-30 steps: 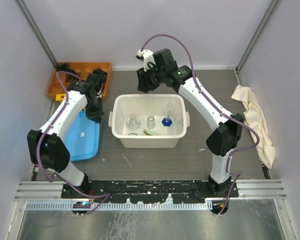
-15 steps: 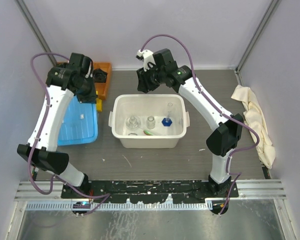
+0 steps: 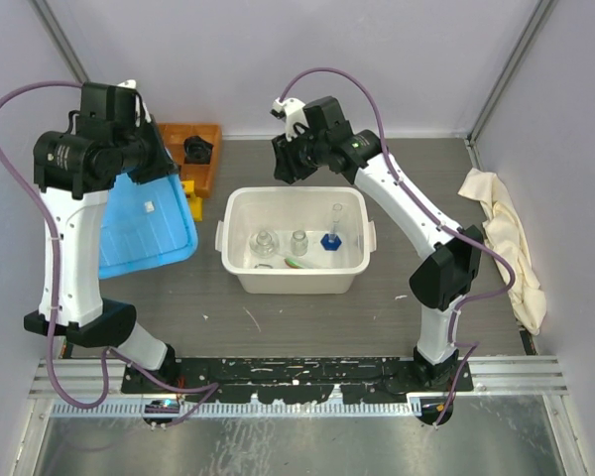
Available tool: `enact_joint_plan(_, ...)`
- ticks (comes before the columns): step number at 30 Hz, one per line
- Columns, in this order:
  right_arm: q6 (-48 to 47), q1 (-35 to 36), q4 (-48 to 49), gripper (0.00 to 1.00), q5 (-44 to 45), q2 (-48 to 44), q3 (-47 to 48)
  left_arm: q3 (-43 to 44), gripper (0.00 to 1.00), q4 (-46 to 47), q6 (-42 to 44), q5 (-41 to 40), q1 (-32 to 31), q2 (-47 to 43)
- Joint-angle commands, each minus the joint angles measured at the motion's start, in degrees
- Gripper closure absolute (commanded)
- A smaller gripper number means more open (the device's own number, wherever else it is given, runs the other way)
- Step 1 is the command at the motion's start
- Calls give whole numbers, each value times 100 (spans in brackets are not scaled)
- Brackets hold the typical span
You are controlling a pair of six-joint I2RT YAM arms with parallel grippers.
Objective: Organize the chemistry lab equipment
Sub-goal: Pick up the storage box lid at the center of the board.
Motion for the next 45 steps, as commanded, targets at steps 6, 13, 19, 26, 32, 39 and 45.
enact_joint_plan(6, 19, -84, 267, 57, 577, -585, -102, 164, 100, 1166, -337, 999, -7, -165)
enact_joint_plan(13, 670, -618, 464, 65, 594, -827, -401, 277, 100, 2231, -378, 1636, -9, -269)
enact_joint_plan(19, 1111, -1027, 787, 65, -145, -1024, -745, 261, 100, 3339, -618, 2384, -8, -314)
enact_joint_plan(26, 1935, -1494, 1151, 62, -1344, -878, -535, 71, 100, 4794, -1320, 3290, -9, -299)
enact_joint_plan(32, 2466, -1925, 1548, 63, -2107, -732, -559, -140, 100, 6058, -2036, 4018, -5, -155)
enact_joint_plan(39, 3499, -2613, 2678, 61, -3055, -808, -1318, -327, 100, 7363, -2762, 4516, -2, 107)
enact_joint_plan(45, 7335, -3219, 7369, 53, -4397, -707, -3146, -375, 100, 8589, -3743, 4911, 29, 446)
